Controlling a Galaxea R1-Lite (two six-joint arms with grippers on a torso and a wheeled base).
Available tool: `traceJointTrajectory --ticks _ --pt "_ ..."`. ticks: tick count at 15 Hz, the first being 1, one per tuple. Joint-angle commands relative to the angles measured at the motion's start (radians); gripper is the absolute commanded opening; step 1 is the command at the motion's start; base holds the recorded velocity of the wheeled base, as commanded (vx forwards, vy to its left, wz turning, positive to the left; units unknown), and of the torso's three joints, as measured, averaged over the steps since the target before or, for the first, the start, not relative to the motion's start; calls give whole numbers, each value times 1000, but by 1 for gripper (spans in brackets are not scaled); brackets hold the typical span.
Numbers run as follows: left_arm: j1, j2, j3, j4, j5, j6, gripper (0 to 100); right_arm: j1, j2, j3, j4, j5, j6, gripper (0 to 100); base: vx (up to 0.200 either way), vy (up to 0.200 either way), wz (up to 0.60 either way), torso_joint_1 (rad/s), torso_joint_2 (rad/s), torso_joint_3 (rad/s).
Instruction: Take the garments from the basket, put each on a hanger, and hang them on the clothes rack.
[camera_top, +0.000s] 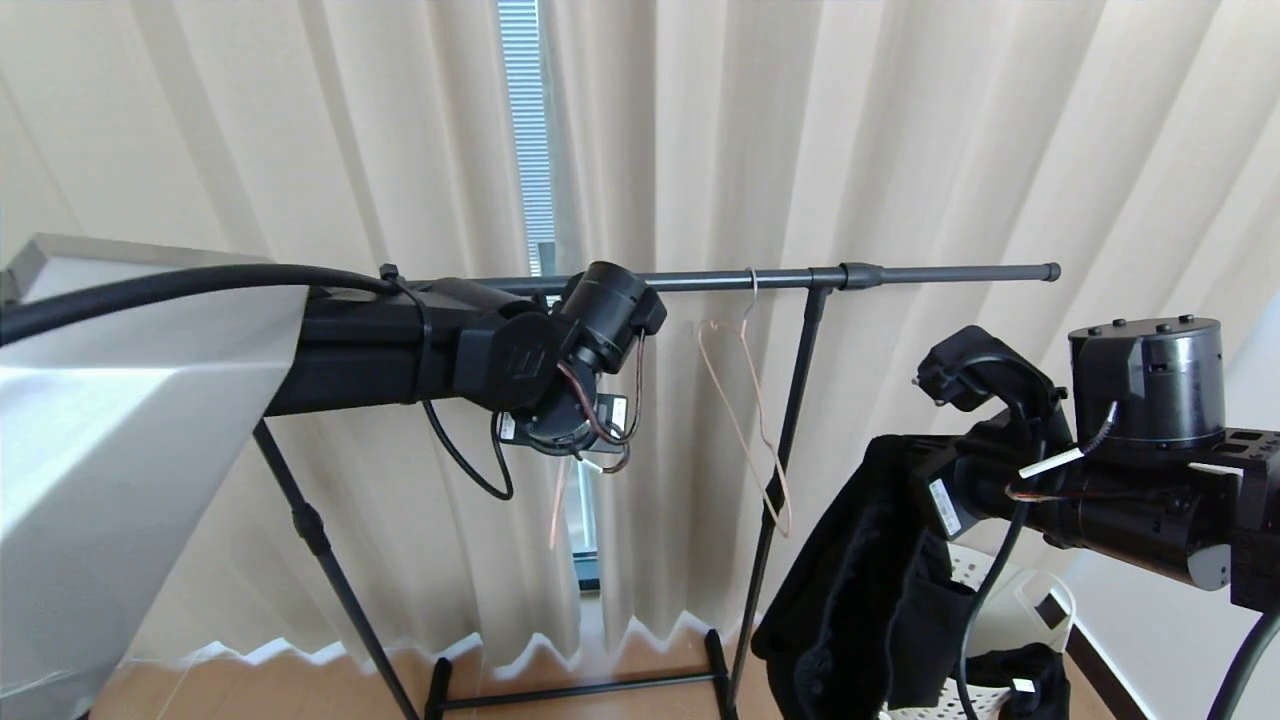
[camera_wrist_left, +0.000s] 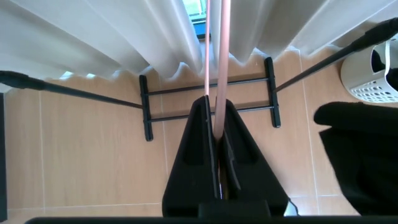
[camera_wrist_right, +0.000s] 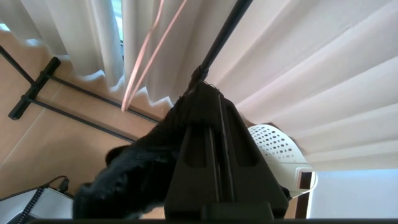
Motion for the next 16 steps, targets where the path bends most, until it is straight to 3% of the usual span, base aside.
traceJointTrajectory --ticks 1,7,14,16 --pt "-1 -73 49 -3 -1 7 0 1 4 0 -1 0 0 0 0 0 0 0 0 0" --pt "3 -122 130 -103 -19 59 0 1 5 -2 -1 0 0 0 0 0 0 0 0 0" --pt "5 -175 159 -109 -22 75 0 1 4 -2 -1 0 0 0 0 0 0 0 0 0" --pt "5 -189 187 -157 -25 90 0 1 7 0 -1 0 0 0 0 0 0 0 0 0"
